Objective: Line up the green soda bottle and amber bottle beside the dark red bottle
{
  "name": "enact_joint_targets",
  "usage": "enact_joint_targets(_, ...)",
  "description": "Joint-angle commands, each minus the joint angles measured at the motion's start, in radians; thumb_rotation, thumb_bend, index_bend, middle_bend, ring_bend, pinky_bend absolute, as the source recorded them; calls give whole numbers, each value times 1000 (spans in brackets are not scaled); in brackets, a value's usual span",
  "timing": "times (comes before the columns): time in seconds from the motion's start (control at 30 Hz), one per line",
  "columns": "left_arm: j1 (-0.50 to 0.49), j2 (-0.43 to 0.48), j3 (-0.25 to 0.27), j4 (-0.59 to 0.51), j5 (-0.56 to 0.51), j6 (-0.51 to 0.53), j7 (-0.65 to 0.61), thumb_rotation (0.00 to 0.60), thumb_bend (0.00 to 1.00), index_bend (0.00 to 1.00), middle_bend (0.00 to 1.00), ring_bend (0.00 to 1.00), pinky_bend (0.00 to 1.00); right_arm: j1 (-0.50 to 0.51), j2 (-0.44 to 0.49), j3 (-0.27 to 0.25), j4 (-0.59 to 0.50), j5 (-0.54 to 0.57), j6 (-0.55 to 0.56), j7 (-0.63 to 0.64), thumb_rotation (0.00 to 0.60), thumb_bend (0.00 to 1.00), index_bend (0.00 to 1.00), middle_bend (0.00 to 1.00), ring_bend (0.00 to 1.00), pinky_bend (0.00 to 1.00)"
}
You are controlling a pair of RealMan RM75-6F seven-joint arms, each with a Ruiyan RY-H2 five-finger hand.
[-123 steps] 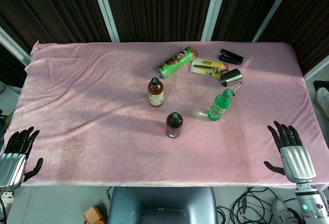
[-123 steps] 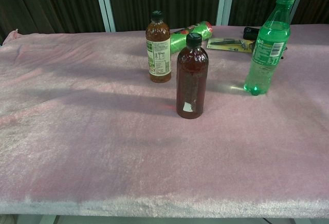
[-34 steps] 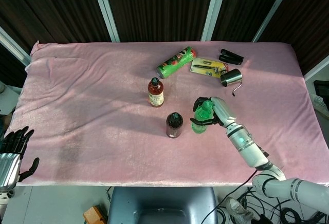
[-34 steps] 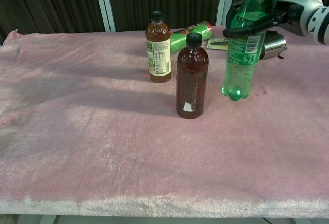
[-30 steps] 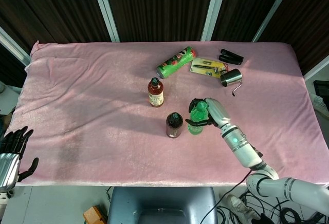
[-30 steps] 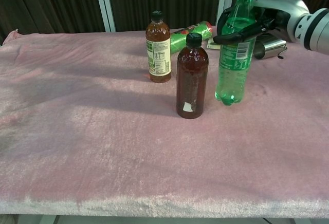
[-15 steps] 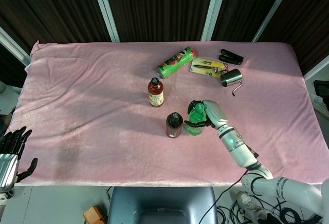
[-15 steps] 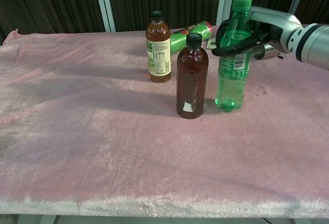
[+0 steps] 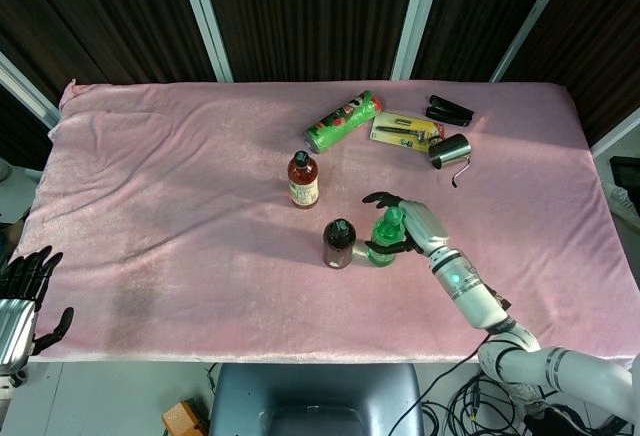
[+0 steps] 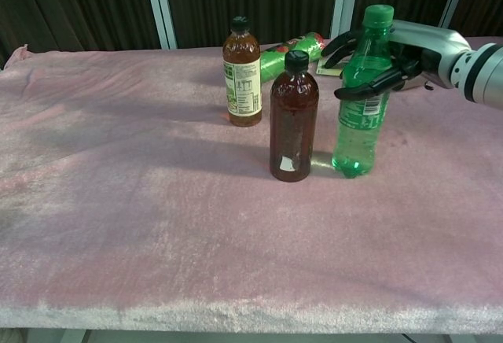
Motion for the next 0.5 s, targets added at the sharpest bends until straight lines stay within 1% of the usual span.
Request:
enact_joint_targets(0.03,0,0,0,0,0,0,0,600,393,0,0,0,0,-3,7,-2,-6,-12,3,12,600,337,142,210,222,493)
enact_joint_targets(0.13,0,0,0,0,0,0,-1,600,393,0,0,0,0,-10,16,-4,-16,-32,19,31,600,337,29,152,178,463)
enact_joint_targets(0.2,1,1,-1,0,0,2,-1,600,393,0,0,0,0,-16,30,-8,-29,-47,30,42,600,337,3,124,155,440)
enact_joint_targets(0.37,2,2,-1,0,0,4,-5,600,393,0,0,0,0,-41,72,-14,-72,-74,71,56,600,337,0,79,117,390)
enact_joint_targets(0.47,2,6,-4,2,-3,6,-17,600,393,0,0,0,0,-62,116,-24,-111,-94,95,63,600,330,0,53,91,362)
enact_joint_targets(0.5,1,9,-7,3,-6,6,-28,600,393,0,0,0,0,-71,143,-34,-132,-107,100,65,600,322,0,37,73,341)
